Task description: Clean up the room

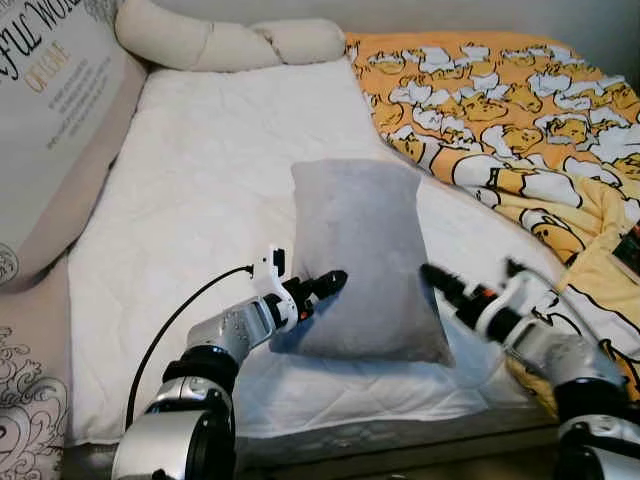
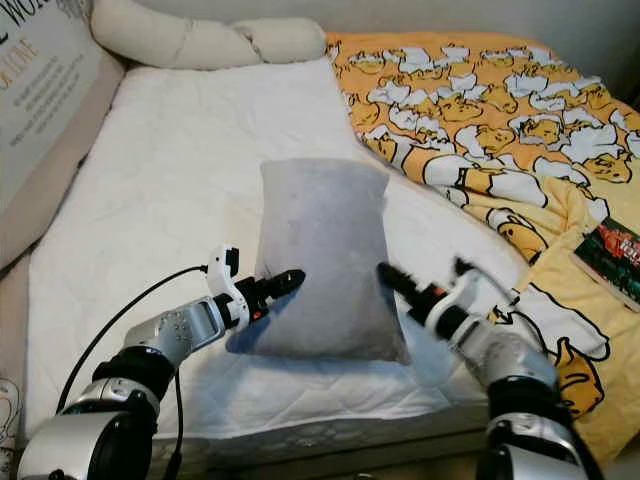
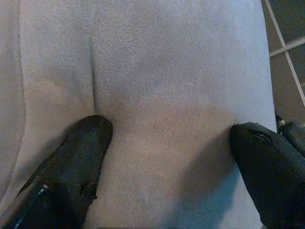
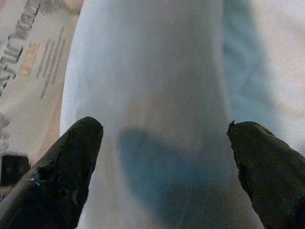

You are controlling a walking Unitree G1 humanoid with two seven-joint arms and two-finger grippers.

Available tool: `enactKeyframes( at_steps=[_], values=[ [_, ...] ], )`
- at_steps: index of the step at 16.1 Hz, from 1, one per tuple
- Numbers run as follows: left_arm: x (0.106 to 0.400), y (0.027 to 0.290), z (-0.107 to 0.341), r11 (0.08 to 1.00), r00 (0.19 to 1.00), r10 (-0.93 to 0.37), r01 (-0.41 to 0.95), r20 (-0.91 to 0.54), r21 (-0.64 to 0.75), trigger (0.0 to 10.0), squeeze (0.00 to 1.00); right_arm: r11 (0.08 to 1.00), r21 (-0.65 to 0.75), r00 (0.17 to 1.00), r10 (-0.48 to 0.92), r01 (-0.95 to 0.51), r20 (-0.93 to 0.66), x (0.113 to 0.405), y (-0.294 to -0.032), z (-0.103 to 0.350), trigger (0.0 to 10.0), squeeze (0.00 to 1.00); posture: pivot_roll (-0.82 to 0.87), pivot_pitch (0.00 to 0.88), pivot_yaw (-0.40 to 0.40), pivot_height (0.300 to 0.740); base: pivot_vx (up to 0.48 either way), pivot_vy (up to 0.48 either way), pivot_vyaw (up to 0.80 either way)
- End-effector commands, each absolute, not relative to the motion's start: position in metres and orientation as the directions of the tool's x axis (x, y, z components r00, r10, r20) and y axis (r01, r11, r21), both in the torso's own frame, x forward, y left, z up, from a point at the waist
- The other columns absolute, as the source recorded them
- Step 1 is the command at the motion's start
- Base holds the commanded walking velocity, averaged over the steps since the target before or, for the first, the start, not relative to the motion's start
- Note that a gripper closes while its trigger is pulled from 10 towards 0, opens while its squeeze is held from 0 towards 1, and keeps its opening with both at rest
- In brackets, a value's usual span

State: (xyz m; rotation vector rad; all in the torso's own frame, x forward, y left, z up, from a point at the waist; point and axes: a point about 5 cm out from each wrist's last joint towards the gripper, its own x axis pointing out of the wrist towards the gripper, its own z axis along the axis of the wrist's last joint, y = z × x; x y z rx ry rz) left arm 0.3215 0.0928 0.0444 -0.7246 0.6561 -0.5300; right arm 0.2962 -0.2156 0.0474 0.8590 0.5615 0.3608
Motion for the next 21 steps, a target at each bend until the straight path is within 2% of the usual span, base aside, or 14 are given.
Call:
enactKeyframes(
  at_steps=[1,3,5,10,12,14,15,16,17,18,19,21],
  values=[
    [0.317,0.091,0.036,0.649,0.660,-0.636,0.179,-0.399,-0.740,10.0,0.00,0.590,0.799,0.783,0.548,-0.111,-0.295,0.302,-0.209,0.052,10.0,0.00,-0.09,0.000,0.034,0.740,0.000,0.000,0.00],
    [0.321,0.102,0.032,0.706,0.710,-0.563,0.146,-0.424,-0.693,10.0,0.00,0.570,0.811,0.755,0.587,-0.129,-0.292,0.303,-0.199,0.047,10.0,0.00,-0.09,0.000,0.030,0.740,0.000,0.000,0.00],
    [0.325,0.117,0.032,0.694,0.772,-0.481,0.046,-0.415,-0.719,10.0,0.00,0.576,0.806,0.747,0.594,-0.135,-0.299,0.303,-0.198,0.046,10.0,0.00,-0.08,0.000,0.028,0.740,0.000,0.000,0.00],
    [0.335,0.131,0.037,0.714,0.865,-0.317,-0.051,-0.388,-0.698,10.0,0.00,0.589,0.796,0.746,0.592,-0.141,-0.306,0.304,-0.201,0.044,10.0,0.00,-0.10,0.000,0.027,0.740,0.000,0.000,0.00],
    [0.329,0.111,0.033,0.704,0.821,-0.423,0.031,-0.383,-0.710,10.0,0.00,0.587,0.796,0.750,0.590,-0.146,-0.298,0.305,-0.201,0.045,10.0,0.00,-0.11,0.000,0.032,0.740,0.000,0.000,0.00],
    [0.325,0.091,0.036,0.608,0.769,-0.557,0.122,-0.312,-0.785,10.0,0.00,0.582,0.799,0.750,0.594,-0.152,-0.291,0.306,-0.199,0.046,10.0,0.00,-0.11,0.000,0.033,0.740,0.000,0.000,0.00],
    [0.322,0.082,0.036,0.597,0.733,-0.613,0.186,-0.295,-0.780,10.0,0.00,0.580,0.800,0.748,0.597,-0.154,-0.289,0.306,-0.199,0.046,10.0,0.00,-0.11,0.000,0.033,0.740,0.000,0.000,0.00],
    [0.311,0.067,0.030,0.605,0.634,-0.702,0.292,-0.324,-0.740,10.0,0.00,0.580,0.800,0.745,0.601,-0.156,-0.291,0.306,-0.196,0.045,1.3,0.00,-0.11,0.000,0.035,0.740,0.000,0.000,0.00],
    [0.305,0.060,0.025,0.615,0.579,-0.735,0.348,-0.354,-0.707,7.6,0.00,0.580,0.800,0.743,0.602,-0.156,-0.292,0.306,-0.195,0.043,0.0,0.00,-0.11,0.000,0.037,0.740,0.000,0.000,0.00],
    [0.306,0.060,0.024,0.636,0.600,-0.711,0.327,-0.367,-0.699,0.0,0.00,0.579,0.800,0.743,0.603,-0.158,-0.291,0.306,-0.193,0.043,0.0,0.00,-0.11,0.000,0.038,0.740,0.000,0.000,0.00],
    [0.309,0.062,0.026,0.645,0.634,-0.684,0.296,-0.361,-0.704,0.0,0.00,0.582,0.797,0.743,0.604,-0.163,-0.289,0.306,-0.191,0.042,0.0,0.00,-0.11,0.000,0.039,0.740,0.000,0.000,0.00],
    [0.312,0.063,0.028,0.653,0.646,-0.674,0.295,-0.358,-0.698,0.0,0.00,0.591,0.788,0.749,0.599,-0.174,-0.284,0.306,-0.189,0.041,0.0,0.00,-0.11,0.000,0.042,0.740,0.000,0.000,0.00]
  ],
)
